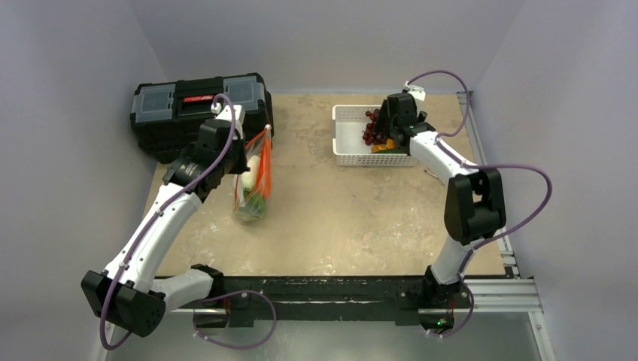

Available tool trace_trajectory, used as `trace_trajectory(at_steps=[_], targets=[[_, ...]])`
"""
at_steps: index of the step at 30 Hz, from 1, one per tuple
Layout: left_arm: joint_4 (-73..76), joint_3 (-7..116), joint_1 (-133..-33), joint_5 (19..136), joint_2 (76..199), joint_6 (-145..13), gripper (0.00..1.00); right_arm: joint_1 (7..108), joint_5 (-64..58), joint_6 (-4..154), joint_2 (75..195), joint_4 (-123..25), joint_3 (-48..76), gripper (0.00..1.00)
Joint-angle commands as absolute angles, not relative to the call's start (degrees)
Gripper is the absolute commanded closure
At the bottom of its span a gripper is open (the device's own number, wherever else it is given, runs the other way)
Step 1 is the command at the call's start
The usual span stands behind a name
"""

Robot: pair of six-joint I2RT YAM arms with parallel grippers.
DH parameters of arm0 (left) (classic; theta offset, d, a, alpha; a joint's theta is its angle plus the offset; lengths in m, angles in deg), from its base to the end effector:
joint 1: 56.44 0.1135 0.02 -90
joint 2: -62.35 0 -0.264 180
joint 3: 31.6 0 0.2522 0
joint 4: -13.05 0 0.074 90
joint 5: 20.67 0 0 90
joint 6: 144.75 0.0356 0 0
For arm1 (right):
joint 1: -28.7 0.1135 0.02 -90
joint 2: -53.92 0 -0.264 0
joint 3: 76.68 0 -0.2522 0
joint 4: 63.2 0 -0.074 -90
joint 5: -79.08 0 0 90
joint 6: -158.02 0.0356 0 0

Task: Place the food in the zip-top bag and seal the zipper
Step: Pick up the fake fruit from the bin.

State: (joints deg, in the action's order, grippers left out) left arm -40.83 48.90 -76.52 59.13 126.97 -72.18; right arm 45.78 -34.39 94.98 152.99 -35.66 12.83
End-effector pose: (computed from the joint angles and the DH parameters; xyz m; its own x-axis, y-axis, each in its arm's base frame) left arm 0.2232 -0.0749 0.3539 -0.6136 -0.0896 -0.7845 0.0241 0.9910 -0.1320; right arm 0.3838 0.1031 0.2737 -0.4850 0.2860 -0.8264 0.2894 0.9442 0.1570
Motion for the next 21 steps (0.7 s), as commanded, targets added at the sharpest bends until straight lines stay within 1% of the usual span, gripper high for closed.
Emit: trace_trajectory(at_steps=[1, 6, 11, 14, 15, 17, 21], targets=[[-40.5, 50.4, -77.6, 58.2, 127.8, -72.6, 1.0, 42.8, -38.5, 90.9, 158.4, -37.6, 7.9, 0.21], [-40.7, 50.6, -77.9, 58.7, 129.4, -72.7, 1.0, 41.9, -41.4, 86.8, 163.7, -43.2, 7.3, 0.26], [-40.9, 50.8, -77.9, 58.6, 130.4, -72.7, 1.0, 41.7, -45.2, 83.9, 170.7, -44.0, 2.9, 0.27], [-41.0, 50.9, -77.9, 58.4, 130.7, -72.6, 1.0, 41.7, -47.7, 81.9, 174.2, -43.7, 1.0, 0.32], [-40.9, 50.8, -77.9, 58.2, 130.7, -72.5, 1.0, 41.7, -48.6, 81.5, 174.8, -43.6, 0.5, 0.34], [-41.0, 50.8, -77.9, 57.9, 130.7, -72.5, 1.0, 41.7, -49.5, 79.8, 175.3, -45.1, 1.1, 0.46], [-40.9, 50.9, -77.9, 58.6, 130.7, -72.7, 1.0, 41.7, -53.1, 78.0, 175.1, -46.4, 1.3, 0.58]])
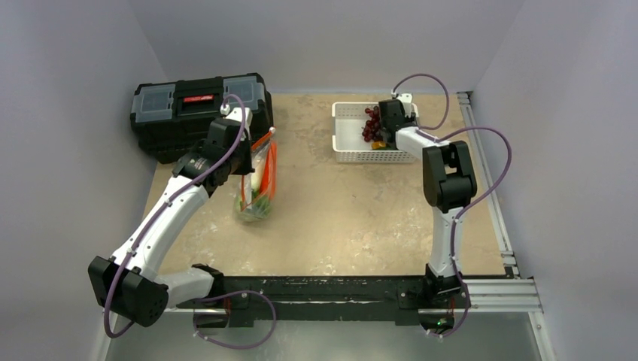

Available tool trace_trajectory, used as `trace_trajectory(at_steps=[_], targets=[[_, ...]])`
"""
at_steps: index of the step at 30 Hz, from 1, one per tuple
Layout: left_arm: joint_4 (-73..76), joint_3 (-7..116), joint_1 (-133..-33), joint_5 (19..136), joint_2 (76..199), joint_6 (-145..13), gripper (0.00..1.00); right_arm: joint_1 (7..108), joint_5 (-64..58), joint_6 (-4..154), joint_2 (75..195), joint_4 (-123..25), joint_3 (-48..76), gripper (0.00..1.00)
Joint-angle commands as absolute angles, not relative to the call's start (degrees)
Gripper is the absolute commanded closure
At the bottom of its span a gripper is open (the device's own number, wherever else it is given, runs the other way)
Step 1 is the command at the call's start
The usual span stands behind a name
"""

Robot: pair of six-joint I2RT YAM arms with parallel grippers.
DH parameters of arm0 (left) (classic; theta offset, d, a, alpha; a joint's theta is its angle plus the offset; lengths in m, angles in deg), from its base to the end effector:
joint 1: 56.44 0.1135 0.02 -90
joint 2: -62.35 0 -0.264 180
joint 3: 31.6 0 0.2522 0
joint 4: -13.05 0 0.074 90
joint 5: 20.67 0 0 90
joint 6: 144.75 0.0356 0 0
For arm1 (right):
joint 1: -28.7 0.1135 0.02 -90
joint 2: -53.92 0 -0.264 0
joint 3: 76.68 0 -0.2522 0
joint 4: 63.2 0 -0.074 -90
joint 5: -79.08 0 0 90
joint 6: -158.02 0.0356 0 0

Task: Place the food in the zip-top bag and seal the zipper
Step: Pick up the fake fruit from the bin.

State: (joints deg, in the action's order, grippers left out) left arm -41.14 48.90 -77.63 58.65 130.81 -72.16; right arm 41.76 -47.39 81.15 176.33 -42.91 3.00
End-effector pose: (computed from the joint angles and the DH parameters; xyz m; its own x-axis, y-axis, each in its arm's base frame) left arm 0.2360 -0.0844 0.3385 -0.6650 -0.0575 -0.7446 0.0295 0.9942 -0.1032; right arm 0.4636 0.0858 0.1724 -0.5836 0.0522 -0.8104 0.3887 0.8941 -0.2224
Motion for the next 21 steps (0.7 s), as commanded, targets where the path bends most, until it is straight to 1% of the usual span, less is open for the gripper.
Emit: trace_trajectory(at_steps=[1, 3, 5, 6, 9, 11, 13, 16, 21], targets=[[-41.0, 50.9, -77.9, 58.8, 130.7, -72.7, 1.0, 41.7, -53.0, 77.6, 174.8, -46.4, 1.2, 0.64], [-40.9, 50.9, -77.9, 58.8, 130.6, -72.8, 1.0, 41.7, -52.0, 77.5, 173.2, -46.1, 0.9, 0.76], [-41.0, 50.8, -77.9, 58.6, 130.4, -72.7, 1.0, 41.7, -51.5, 78.3, 170.9, -44.7, 0.7, 0.86], [-40.9, 50.8, -77.9, 58.6, 130.3, -72.7, 1.0, 41.7, -50.3, 78.6, 169.4, -44.4, 0.7, 0.89], [-41.0, 50.8, -77.9, 58.5, 130.1, -72.7, 1.0, 41.7, -45.4, 79.5, 164.7, -44.1, 1.1, 0.94], [-41.1, 50.8, -77.9, 58.5, 129.8, -72.7, 1.0, 41.7, -42.7, 80.5, 161.2, -42.8, 1.2, 1.0], [-41.1, 50.8, -77.9, 58.6, 129.6, -72.6, 1.0, 41.7, -39.8, 81.8, 157.6, -41.0, 1.7, 1.0], [-41.2, 51.0, -78.0, 58.8, 129.6, -72.5, 1.0, 41.7, -32.2, 85.4, 152.7, -37.6, 3.0, 1.0], [-41.5, 51.1, -78.0, 58.8, 130.0, -72.5, 1.0, 41.7, -15.3, 92.7, 144.5, -36.3, 9.8, 1.0]])
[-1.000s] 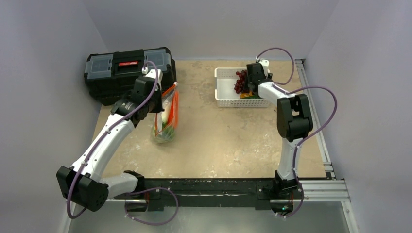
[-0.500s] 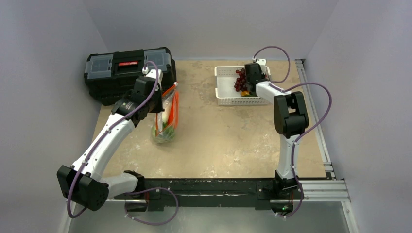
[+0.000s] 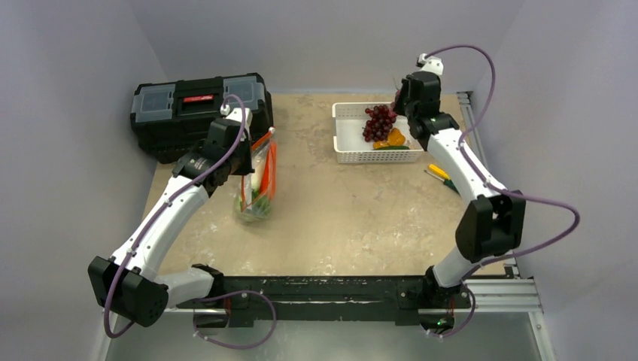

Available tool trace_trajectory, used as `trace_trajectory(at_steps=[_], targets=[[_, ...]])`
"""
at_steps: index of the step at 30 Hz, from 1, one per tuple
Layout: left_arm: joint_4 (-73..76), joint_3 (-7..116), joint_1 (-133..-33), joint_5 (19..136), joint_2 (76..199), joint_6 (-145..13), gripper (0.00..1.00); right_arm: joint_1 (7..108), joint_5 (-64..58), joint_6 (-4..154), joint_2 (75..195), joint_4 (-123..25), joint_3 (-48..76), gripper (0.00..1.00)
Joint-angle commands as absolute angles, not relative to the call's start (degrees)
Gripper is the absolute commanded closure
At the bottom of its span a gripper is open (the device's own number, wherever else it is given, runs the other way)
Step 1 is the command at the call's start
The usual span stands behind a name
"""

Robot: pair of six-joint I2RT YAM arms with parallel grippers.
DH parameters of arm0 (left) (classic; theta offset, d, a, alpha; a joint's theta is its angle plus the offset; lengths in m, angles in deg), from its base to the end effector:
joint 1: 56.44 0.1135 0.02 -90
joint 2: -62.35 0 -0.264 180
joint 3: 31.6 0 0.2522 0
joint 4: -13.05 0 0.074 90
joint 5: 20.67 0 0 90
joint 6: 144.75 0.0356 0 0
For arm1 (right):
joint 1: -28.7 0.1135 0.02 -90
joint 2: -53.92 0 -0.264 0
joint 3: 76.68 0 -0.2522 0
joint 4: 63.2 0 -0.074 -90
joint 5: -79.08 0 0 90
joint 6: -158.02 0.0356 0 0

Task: Place the food in the zip-top bag and seal the zipper
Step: Pick up the fake fruit from the bin, then place the fake fruit in the zipper food storage bag.

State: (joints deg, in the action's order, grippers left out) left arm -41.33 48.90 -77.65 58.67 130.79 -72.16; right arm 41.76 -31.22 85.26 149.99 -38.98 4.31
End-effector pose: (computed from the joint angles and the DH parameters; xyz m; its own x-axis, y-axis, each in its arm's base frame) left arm 0.2356 -0.0844 0.3383 -0.6671 -0.0565 -0.7428 0.0298 0.9943 -0.1024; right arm 0.3923 0.0783 0.3500 -0.3071 0.2141 -0.9273 0.2031 0.9667 0.1559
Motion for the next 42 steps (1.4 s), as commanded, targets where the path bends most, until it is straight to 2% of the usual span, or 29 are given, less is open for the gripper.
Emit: trace_trajectory(at_steps=[1, 5, 9, 15, 30, 42], targets=[[-41.5, 51.1, -78.0, 58.6, 130.0, -72.4, 1.0, 41.7, -10.8, 93.2, 143.1, -38.1, 12.2, 1.0], [-41.5, 51.1, -78.0, 58.1, 129.9, -72.2, 1.0, 41.8, 4.4, 97.4, 139.5, -45.1, 21.4, 1.0], [-41.1, 50.8, -78.1, 57.9, 129.9, -71.7, 1.0, 42.3, 9.9, 100.5, 138.7, -47.1, 24.5, 1.0], [-41.0, 50.7, -78.1, 57.8, 130.2, -71.5, 1.0, 47.1, 8.2, 100.3, 137.5, -46.9, 23.7, 1.0], [-41.0, 50.9, -78.1, 58.6, 130.3, -71.7, 1.0, 62.4, -2.5, 97.4, 140.8, -43.7, 10.3, 1.0], [-40.9, 50.8, -78.1, 58.3, 129.0, -71.6, 1.0, 71.7, -1.5, 98.7, 143.2, -44.8, 3.0, 1.0]])
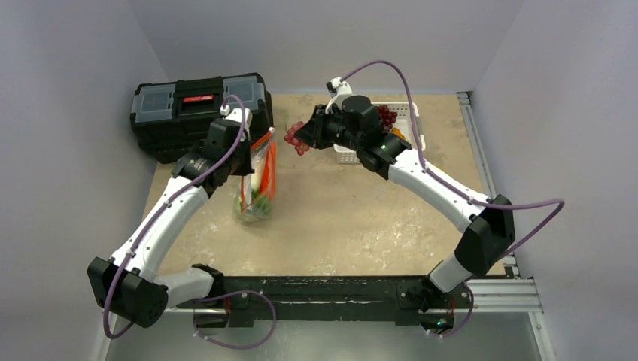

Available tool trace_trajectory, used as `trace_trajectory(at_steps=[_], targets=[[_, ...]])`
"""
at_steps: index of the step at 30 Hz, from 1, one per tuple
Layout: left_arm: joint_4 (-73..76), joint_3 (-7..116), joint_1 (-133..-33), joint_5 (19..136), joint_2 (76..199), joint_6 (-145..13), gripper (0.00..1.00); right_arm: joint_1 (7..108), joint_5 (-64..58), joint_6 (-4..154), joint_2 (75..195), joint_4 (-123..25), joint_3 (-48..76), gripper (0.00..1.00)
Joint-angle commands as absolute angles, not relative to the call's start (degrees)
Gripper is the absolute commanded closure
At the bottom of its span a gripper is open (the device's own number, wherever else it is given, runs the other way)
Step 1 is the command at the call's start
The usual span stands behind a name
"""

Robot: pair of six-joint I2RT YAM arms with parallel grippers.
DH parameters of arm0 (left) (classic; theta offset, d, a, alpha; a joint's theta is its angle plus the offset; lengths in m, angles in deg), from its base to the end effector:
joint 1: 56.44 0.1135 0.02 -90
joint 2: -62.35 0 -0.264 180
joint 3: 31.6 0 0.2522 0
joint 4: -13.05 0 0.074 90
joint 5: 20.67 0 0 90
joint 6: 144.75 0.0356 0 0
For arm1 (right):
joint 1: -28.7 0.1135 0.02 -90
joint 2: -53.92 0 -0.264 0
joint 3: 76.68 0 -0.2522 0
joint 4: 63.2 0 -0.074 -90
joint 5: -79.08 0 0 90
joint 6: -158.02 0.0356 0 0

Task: Place the food in the zip-top bag and seal the zipper
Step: Place the fake fruit in the zipper food storage bag.

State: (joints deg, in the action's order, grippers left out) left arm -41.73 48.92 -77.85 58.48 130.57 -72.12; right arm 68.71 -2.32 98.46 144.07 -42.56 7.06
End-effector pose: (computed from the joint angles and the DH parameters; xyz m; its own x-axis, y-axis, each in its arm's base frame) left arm 0.2341 -0.0846 0.3388 -0.6685 -0.0528 -0.7418 0.0311 0.9946 -0.0989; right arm 0.2855 0.2466 0.3769 -0.5439 0.1975 -0.8156 -0.5463 0.6544 0.5228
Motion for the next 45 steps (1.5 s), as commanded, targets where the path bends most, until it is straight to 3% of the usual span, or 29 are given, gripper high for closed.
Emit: trace_trajectory(at_steps=[1, 13, 24, 33, 45], targets=[[-40.9, 50.8, -78.0, 58.3, 128.9, -71.6, 1.0, 72.5, -0.9, 99.0, 143.1, -45.2, 2.8, 1.0], [-40.9, 50.7, -78.0, 57.5, 128.7, -71.4, 1.0, 80.5, 1.8, 101.1, 138.2, -53.1, 10.4, 1.0], [-40.9, 50.8, -78.1, 57.3, 128.9, -71.3, 1.0, 80.8, 4.2, 100.9, 138.9, -54.7, 6.8, 1.0], [-40.9, 50.8, -78.1, 57.3, 128.5, -71.3, 1.0, 80.9, 10.4, 108.4, 144.1, -63.0, 10.6, 1.0], [-40.9, 50.7, -78.1, 56.9, 127.9, -71.3, 1.0, 80.7, 6.3, 107.4, 149.3, -59.8, 13.7, 1.0]])
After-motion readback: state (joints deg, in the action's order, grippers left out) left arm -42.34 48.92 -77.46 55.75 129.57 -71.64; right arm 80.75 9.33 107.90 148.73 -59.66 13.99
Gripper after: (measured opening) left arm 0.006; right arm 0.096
